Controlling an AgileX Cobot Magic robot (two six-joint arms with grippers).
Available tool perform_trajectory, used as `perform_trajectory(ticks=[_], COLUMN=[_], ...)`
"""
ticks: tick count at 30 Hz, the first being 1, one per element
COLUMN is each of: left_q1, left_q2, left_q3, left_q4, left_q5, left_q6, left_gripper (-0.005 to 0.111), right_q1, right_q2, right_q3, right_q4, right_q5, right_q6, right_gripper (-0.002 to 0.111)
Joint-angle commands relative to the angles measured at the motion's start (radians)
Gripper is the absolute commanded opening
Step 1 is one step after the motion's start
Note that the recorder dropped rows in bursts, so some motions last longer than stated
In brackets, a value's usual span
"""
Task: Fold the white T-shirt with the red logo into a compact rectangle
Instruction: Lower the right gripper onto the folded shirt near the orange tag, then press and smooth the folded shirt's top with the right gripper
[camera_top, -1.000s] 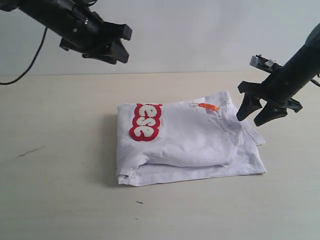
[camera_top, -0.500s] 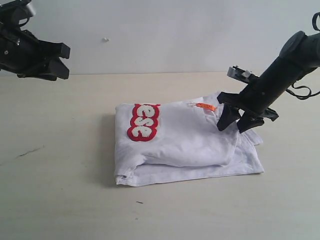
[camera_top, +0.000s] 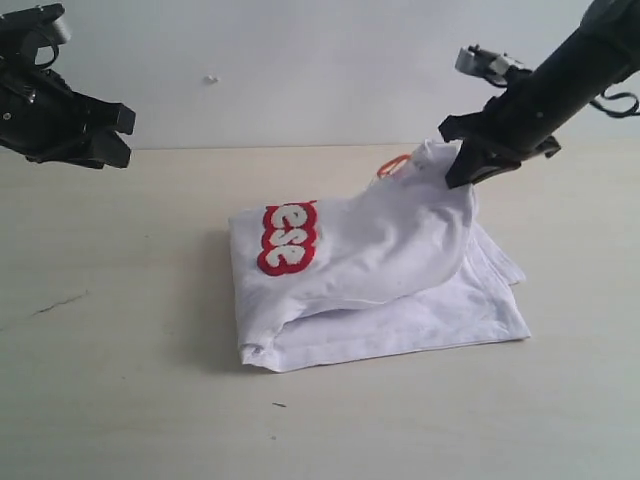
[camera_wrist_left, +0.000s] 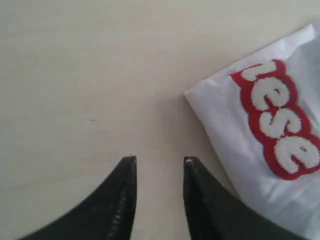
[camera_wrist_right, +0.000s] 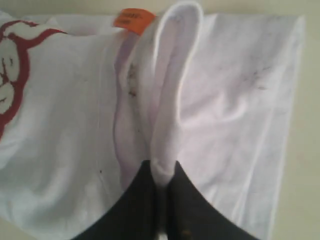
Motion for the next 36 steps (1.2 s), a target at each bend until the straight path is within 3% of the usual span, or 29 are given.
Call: perform_trajectory(ticks=[1, 3, 6, 8, 10, 13, 15, 16, 17, 19, 21, 28, 36], left_q1=[0.002, 0.002, 0.002, 0.002, 0.002, 0.002, 0.002, 0.002, 0.002, 0.002, 0.002, 0.002, 0.002], left_q2=[-0.007, -0.007, -0.007, -0.007, -0.007, -0.007, -0.007, -0.007, -0.007, -0.007, -0.008, -0.025, -0.083], left_q3=[0.003, 0.003, 0.003, 0.003, 0.003, 0.016, 0.040, 0.059, 0.064, 0.075, 0.075, 0.075, 0.075], left_q4=[0.009, 0.011, 0.011, 0.011, 0.011, 0.011, 0.004, 0.004, 0.004, 0.004, 0.004, -0.005, -0.015], left_q5=[-0.038, -0.056, -0.051, -0.027, -0.002, 0.058, 0.059, 0.057, 0.055, 0.057, 0.059, 0.022, -0.008], left_q6=[0.004, 0.004, 0.006, 0.025, 0.037, 0.098, 0.110, 0.118, 0.119, 0.119, 0.120, 0.132, 0.132], left_gripper=[0.033, 0.033, 0.033, 0.033, 0.033, 0.033, 0.033, 0.032, 0.030, 0.021, 0.001, 0.000, 0.000], right_q1=[-0.002, -0.002, -0.002, -0.002, -0.002, -0.002, 0.000, 0.008, 0.012, 0.034, 0.072, 0.203, 0.316], right_q2=[-0.061, -0.053, -0.030, -0.025, -0.025, -0.025, -0.004, 0.020, 0.030, 0.070, 0.127, 0.235, 0.238], right_q3=[-0.011, -0.011, -0.011, -0.011, -0.011, -0.011, -0.011, -0.005, 0.002, 0.047, 0.091, 0.092, 0.092], right_q4=[-0.228, -0.394, -0.385, -0.389, -0.451, -0.435, -0.309, -0.273, -0.273, -0.277, -0.277, -0.262, -0.039], right_q5=[-0.094, -0.104, -0.106, -0.113, -0.116, -0.107, -0.070, -0.038, -0.035, -0.056, -0.079, -0.036, -0.052], right_q6=[0.133, 0.242, 0.257, 0.265, 0.334, 0.363, 0.239, 0.180, 0.176, 0.167, 0.167, 0.156, 0.085], right_gripper=[0.000, 0.004, 0.018, 0.034, 0.037, 0.035, 0.020, 0.004, 0.000, 0.000, 0.000, 0.000, 0.000])
